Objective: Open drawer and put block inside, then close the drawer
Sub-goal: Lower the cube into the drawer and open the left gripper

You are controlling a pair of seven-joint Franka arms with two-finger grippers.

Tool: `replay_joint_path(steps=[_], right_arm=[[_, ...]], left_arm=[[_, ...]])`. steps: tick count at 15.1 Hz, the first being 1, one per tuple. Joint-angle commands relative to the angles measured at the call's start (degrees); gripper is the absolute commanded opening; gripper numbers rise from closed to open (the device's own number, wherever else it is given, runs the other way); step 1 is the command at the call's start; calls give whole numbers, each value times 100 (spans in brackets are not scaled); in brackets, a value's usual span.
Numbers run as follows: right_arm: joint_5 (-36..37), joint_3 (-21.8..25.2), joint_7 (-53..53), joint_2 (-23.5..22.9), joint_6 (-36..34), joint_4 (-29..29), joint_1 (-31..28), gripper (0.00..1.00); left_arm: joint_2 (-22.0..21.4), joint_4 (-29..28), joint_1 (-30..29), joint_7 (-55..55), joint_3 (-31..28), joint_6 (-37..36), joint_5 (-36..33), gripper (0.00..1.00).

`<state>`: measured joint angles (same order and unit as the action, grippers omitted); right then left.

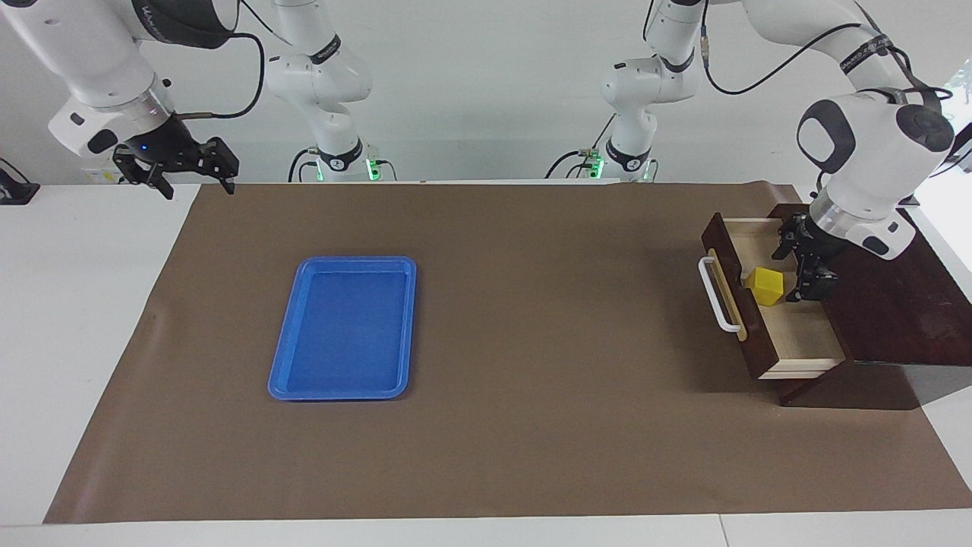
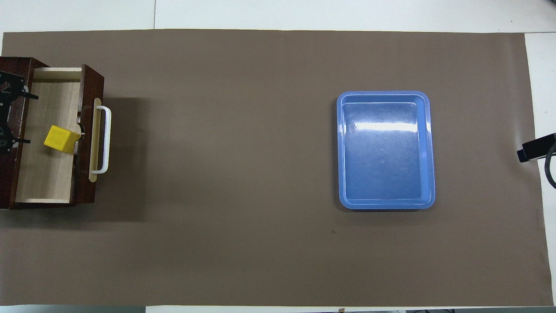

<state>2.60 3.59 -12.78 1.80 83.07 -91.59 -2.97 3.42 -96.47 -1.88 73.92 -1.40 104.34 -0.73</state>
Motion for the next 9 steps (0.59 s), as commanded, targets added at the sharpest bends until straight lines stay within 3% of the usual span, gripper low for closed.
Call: replay_joint_path(steps=[1, 5, 9], right_arm=[[144, -78, 109, 84, 69, -78, -54, 100], [144, -78, 118, 84, 60, -78, -63, 100], [135, -78, 109, 66, 78, -52, -80, 100]], left_arm=[[-70, 400, 327, -62, 0, -607, 47, 100], [-254, 392, 767, -1183, 8, -845, 38, 100], [-307, 401, 777, -2835, 44, -845, 29, 100]])
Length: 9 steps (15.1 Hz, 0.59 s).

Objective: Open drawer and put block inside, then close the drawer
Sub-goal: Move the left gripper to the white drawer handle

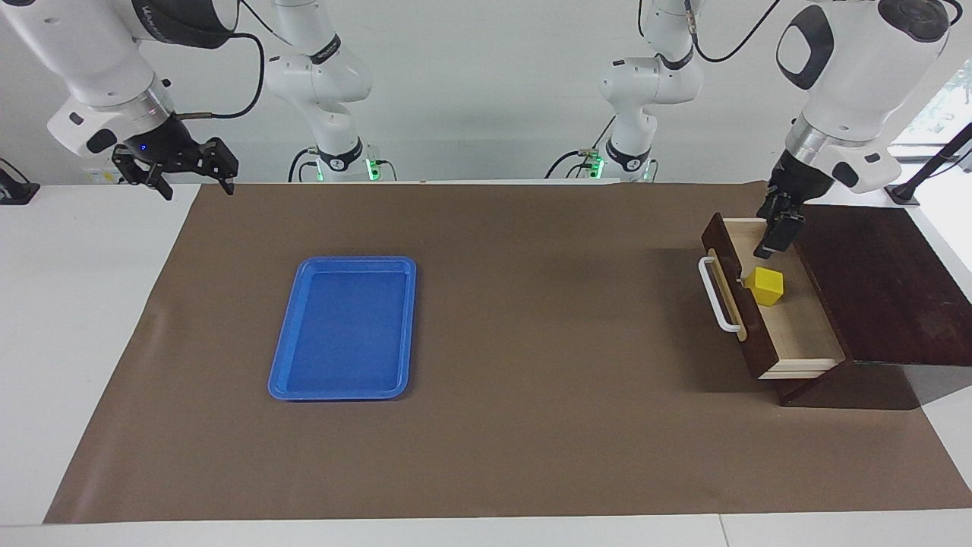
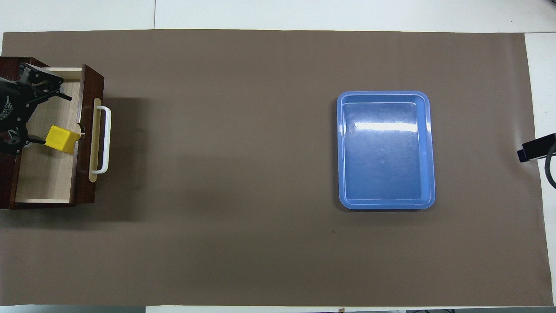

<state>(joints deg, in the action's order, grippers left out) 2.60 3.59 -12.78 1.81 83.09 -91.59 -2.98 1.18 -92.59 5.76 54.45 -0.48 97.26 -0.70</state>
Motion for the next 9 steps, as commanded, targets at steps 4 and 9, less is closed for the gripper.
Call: replay_joint_path(steps=[4, 9], right_arm=[[144, -78, 65, 65, 75, -35, -54, 100], [65, -87, 118, 74, 207, -52, -45, 100]], left_arm=[[-136, -57, 22, -2629, -48, -225, 27, 100], [-153, -57, 30, -3591, -40, -410, 27, 100]])
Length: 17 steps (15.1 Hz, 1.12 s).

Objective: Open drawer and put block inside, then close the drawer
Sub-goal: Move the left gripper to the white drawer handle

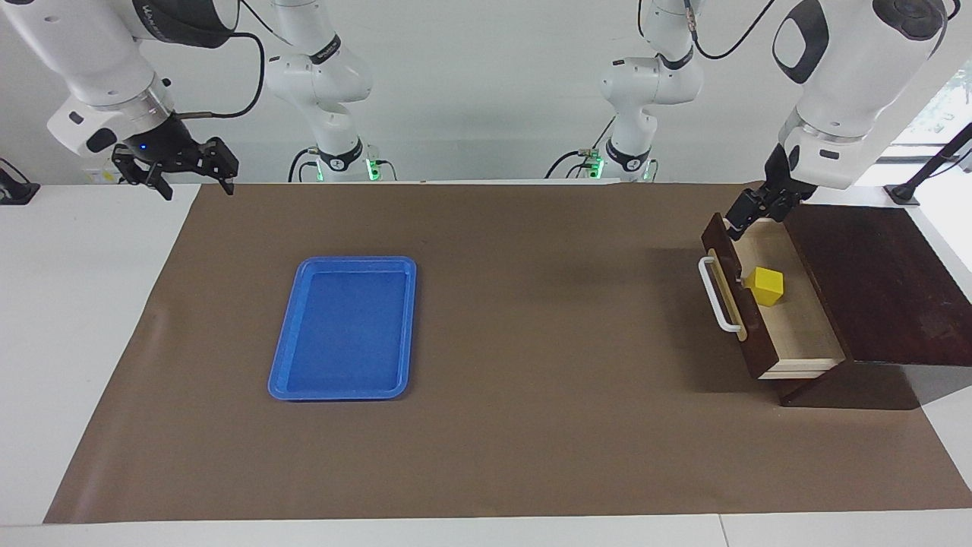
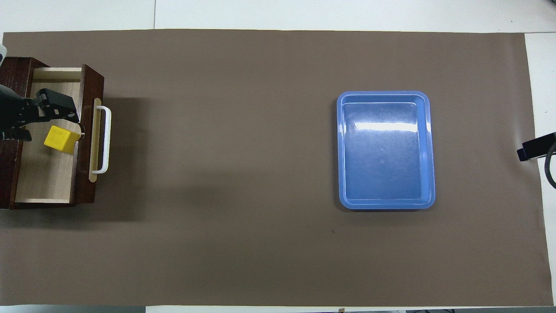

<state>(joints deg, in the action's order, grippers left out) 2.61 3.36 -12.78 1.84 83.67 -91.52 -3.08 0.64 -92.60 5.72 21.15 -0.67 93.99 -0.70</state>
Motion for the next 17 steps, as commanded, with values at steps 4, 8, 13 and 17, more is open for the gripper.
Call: replay_joint_path(steps=[4, 8, 13, 17], right_arm=[[47, -63, 100, 71, 158, -67, -44, 100], [47, -63, 109, 71, 149, -68, -35, 100], [47, -63, 109, 71, 149, -59, -35, 100], [47, -63, 109, 71, 149, -68, -35, 100]], left_arm=[[-476, -889, 237, -574, -3, 346, 26, 100], [-451, -1260, 439, -1446, -3, 857, 26, 100], [-275, -1541, 588, -2052, -3, 1279, 26, 100], [24, -1577, 588, -2212, -3, 1604, 0, 100]])
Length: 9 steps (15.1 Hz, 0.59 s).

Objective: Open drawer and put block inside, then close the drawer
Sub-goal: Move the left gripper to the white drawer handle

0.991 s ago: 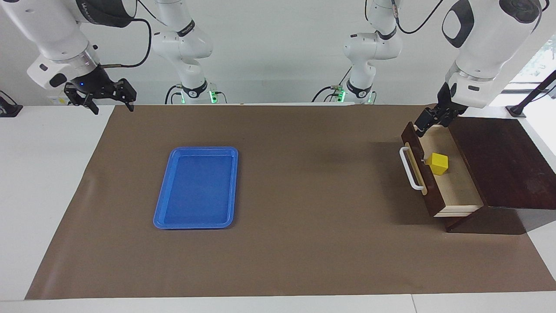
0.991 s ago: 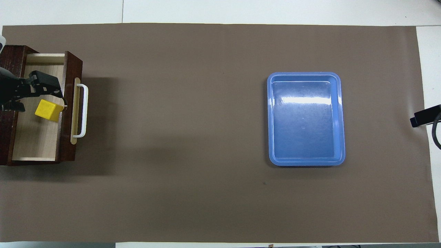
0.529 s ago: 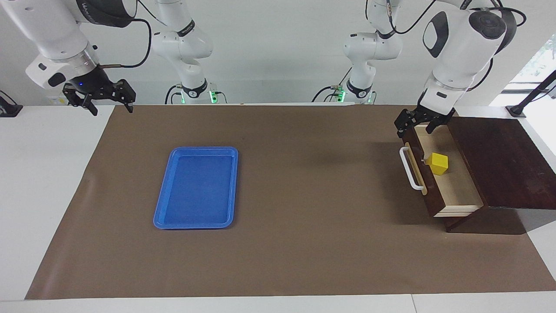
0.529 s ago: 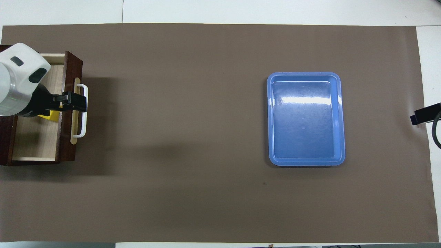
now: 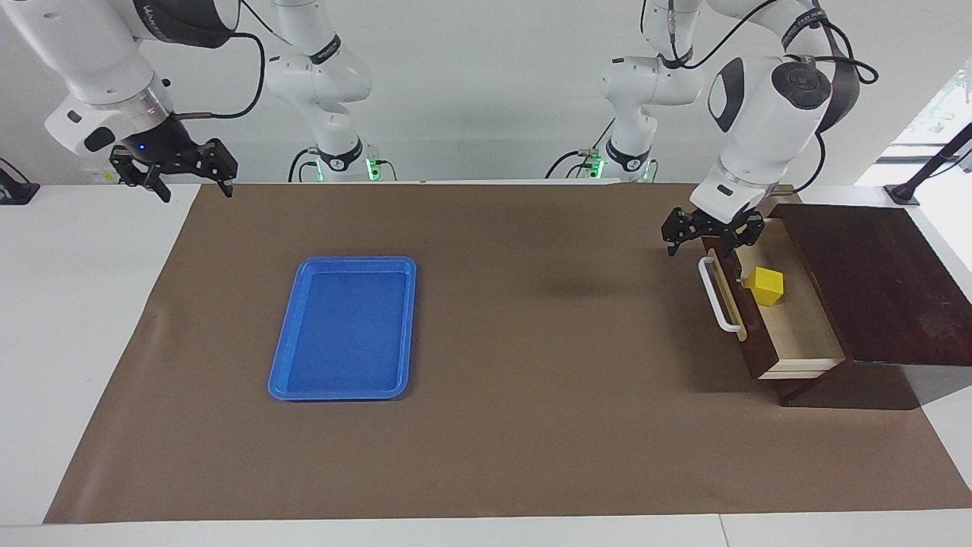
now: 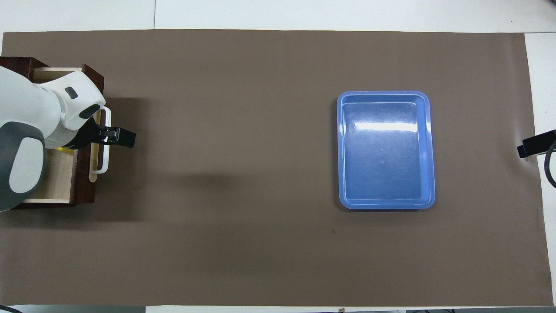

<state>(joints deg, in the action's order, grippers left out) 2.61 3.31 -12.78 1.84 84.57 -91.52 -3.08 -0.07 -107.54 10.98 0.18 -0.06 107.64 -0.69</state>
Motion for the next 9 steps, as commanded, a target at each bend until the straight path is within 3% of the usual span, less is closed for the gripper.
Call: replay_joint_path(steps=[1, 9], right_arm=[[47, -59, 109, 71, 60, -67, -35, 100], [47, -59, 109, 71, 60, -67, -35, 100]], left_arm=[[130, -91, 45, -97, -73, 240, 7, 100], [227, -355, -367, -194, -90, 723, -10, 100]])
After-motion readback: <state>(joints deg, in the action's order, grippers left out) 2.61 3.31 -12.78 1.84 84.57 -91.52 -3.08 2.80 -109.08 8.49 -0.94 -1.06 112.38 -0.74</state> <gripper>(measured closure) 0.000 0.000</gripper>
